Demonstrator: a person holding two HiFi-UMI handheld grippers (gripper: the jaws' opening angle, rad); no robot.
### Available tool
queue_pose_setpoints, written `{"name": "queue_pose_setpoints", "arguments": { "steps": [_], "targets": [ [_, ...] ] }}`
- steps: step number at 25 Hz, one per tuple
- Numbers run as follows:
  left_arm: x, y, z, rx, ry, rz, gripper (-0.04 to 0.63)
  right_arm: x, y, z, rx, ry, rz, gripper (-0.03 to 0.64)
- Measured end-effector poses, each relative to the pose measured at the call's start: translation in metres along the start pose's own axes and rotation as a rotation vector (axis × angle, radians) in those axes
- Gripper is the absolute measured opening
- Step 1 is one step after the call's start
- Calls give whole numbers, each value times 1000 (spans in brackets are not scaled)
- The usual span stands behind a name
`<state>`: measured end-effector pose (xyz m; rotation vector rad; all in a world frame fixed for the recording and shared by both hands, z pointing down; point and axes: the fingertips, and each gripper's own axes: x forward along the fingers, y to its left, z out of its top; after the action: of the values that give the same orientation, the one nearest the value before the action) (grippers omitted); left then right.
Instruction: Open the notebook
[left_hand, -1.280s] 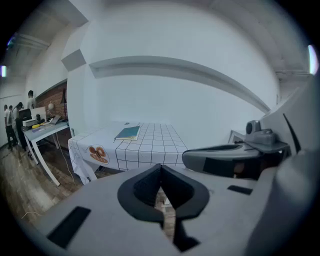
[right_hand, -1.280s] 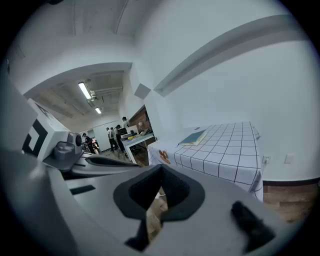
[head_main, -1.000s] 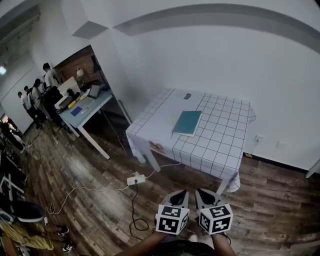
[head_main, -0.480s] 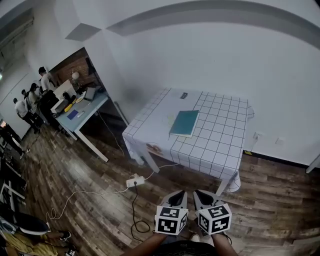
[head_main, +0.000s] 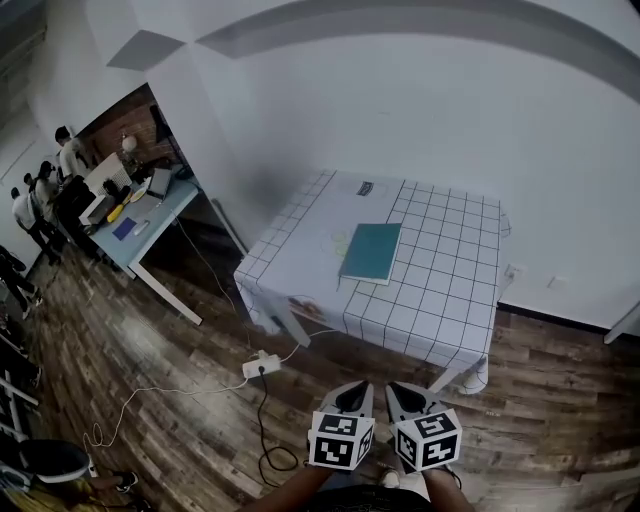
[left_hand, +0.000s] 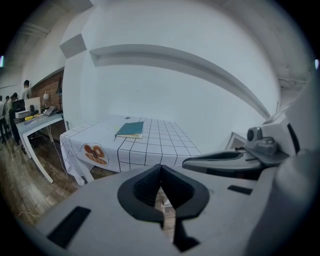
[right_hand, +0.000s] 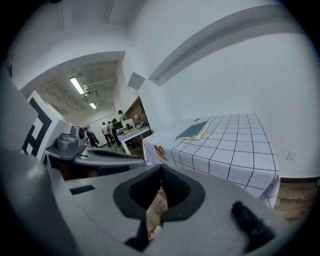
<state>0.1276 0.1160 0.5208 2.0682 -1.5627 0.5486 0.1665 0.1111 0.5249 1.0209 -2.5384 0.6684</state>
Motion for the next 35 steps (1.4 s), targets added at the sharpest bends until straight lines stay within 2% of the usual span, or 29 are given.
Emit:
{"name": "queue_pose_setpoints", "arguments": {
  "steps": [12, 22, 31, 35],
  "targets": [
    [30, 98, 46, -6, 8, -107, 11, 94, 24, 47, -3, 44, -81, 12],
    [39, 166, 73, 35, -2, -176, 11, 153, 41, 76, 46, 24, -163, 12],
    [54, 181, 78, 54, 9, -215, 11, 172, 29, 87, 81, -5, -211, 12],
    [65, 183, 83, 57, 9, -213, 11, 178, 17, 92, 56, 5, -211, 12]
  ]
}}
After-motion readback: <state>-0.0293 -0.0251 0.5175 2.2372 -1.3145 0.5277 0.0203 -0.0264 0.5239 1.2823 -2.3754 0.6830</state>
